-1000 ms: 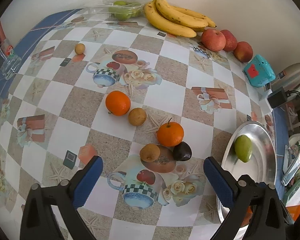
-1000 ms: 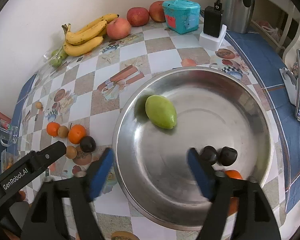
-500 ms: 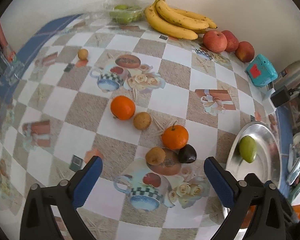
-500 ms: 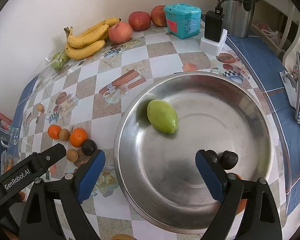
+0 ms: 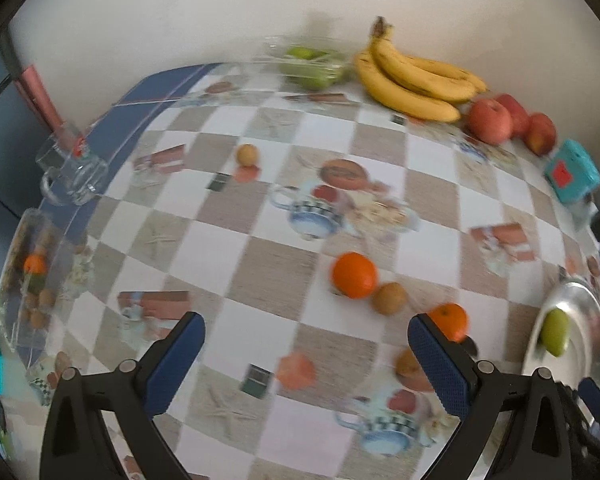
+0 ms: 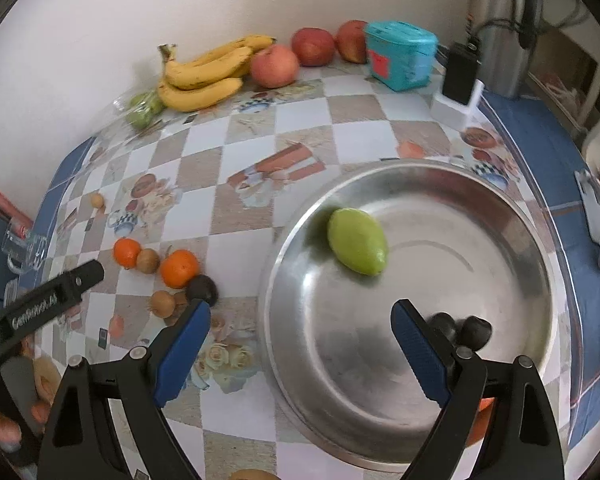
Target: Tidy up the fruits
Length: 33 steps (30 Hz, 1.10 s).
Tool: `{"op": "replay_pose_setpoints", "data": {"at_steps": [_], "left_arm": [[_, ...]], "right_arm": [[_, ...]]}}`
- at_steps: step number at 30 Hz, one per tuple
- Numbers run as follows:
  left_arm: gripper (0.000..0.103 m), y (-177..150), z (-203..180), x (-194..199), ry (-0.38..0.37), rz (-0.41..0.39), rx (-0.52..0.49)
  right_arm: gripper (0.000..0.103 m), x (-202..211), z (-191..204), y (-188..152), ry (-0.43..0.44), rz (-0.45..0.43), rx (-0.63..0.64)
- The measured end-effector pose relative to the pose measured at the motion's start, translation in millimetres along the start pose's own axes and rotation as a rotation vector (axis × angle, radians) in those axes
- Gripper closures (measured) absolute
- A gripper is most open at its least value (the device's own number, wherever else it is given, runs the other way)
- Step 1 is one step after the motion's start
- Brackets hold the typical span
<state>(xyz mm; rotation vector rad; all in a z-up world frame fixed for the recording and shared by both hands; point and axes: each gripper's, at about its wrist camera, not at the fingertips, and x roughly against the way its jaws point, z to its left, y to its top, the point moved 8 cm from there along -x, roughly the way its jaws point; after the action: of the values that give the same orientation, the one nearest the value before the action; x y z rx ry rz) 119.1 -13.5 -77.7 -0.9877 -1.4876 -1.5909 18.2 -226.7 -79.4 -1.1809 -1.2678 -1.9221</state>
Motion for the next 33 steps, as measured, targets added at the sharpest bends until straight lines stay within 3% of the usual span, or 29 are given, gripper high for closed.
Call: {"op": "replay_pose_setpoints", "data": {"at_steps": [10, 15, 20, 25, 33], "left_arm": [[0.000, 5, 38, -12, -0.002, 0.035, 0.130], [0.000, 3, 37, -14, -0.022, 0.052, 0.140], [0.000, 3, 32, -13, -0.038, 0.049, 0.131], [0.000, 1, 25, -14, -0.073, 0.065, 0.126], [0.000, -12, 9, -30, -0.162, 0.159, 0.147]], "right_arm": [[0.011, 11, 56, 9, 0.103, -0.083, 0.119], [0.011, 1, 76, 4, 0.107, -0.053, 0.182], [0.012, -12, 74, 1, 0.116, -0.016, 0.139], [0.034, -17, 75, 4, 0.113, -0.014, 0.121], [0.047, -37, 82, -2, 0.088, 0.040, 0.166]]}}
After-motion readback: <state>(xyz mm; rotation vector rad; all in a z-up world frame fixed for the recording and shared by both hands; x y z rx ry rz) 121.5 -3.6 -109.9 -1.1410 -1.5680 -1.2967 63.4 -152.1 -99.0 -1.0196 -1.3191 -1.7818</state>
